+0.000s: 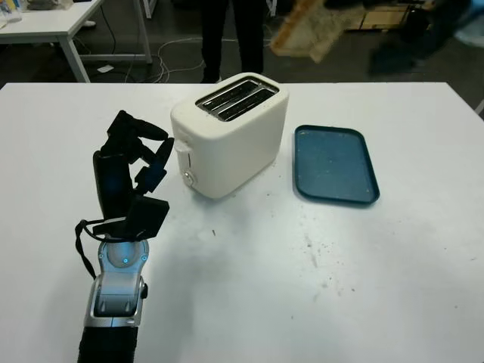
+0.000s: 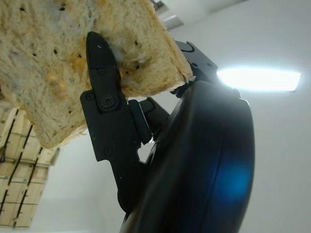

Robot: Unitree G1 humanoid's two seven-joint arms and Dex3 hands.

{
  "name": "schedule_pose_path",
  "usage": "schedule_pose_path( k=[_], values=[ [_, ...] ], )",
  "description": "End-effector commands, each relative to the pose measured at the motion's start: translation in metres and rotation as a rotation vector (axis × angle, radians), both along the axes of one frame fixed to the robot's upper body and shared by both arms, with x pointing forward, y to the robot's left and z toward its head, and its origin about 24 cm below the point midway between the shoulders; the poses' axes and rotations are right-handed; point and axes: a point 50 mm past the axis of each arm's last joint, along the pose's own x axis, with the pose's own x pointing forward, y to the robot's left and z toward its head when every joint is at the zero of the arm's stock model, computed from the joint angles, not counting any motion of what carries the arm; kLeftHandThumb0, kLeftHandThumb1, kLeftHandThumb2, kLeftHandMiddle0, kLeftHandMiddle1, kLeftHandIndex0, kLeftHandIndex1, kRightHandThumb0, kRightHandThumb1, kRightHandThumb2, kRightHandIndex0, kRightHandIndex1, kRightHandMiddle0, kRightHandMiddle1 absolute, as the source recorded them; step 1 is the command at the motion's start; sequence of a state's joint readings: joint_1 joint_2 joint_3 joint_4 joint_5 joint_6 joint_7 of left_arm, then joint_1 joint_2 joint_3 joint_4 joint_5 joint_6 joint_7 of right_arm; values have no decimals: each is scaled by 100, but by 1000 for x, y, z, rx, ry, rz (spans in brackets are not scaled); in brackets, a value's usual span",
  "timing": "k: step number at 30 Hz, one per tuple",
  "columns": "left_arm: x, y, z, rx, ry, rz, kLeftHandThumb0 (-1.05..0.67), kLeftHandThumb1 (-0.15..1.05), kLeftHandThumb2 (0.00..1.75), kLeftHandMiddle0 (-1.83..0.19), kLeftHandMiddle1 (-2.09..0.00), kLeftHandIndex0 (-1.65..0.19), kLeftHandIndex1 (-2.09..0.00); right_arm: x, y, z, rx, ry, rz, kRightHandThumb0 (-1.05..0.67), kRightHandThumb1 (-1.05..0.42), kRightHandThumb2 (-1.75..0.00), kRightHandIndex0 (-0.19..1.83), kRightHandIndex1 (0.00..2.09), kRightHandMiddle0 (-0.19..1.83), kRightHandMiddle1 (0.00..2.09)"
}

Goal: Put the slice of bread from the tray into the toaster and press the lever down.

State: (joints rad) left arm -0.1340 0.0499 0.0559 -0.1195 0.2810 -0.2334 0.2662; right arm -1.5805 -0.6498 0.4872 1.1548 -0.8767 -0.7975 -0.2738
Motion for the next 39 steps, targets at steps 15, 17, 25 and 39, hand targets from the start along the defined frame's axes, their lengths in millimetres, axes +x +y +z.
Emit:
schedule_pose_path(
  k=[15,17,25,39],
  values=[
    [0,-4,0,6,-4,9,-36,92,26,-82,-175,-54,-163,20,72,-28,-39,70,-25,-51,-92,-42,111,175,83,175],
    [-1,-4,0,3,-2,10,-36,92,26,-82,-175,-54,-162,23,76,-35,-56,99,-44,-53,-92,-44,112,175,83,175],
    [-1,-4,-1,6,-3,15,-36,92,25,-81,-175,-54,-161,26,78,-58,-82,141,-39,-49,-92,-44,110,175,70,167],
    [-1,-5,0,8,-2,17,-36,92,25,-82,-175,-55,-162,30,67,-82,-157,112,-71,-50,-92,-43,112,175,85,175]
  ],
)
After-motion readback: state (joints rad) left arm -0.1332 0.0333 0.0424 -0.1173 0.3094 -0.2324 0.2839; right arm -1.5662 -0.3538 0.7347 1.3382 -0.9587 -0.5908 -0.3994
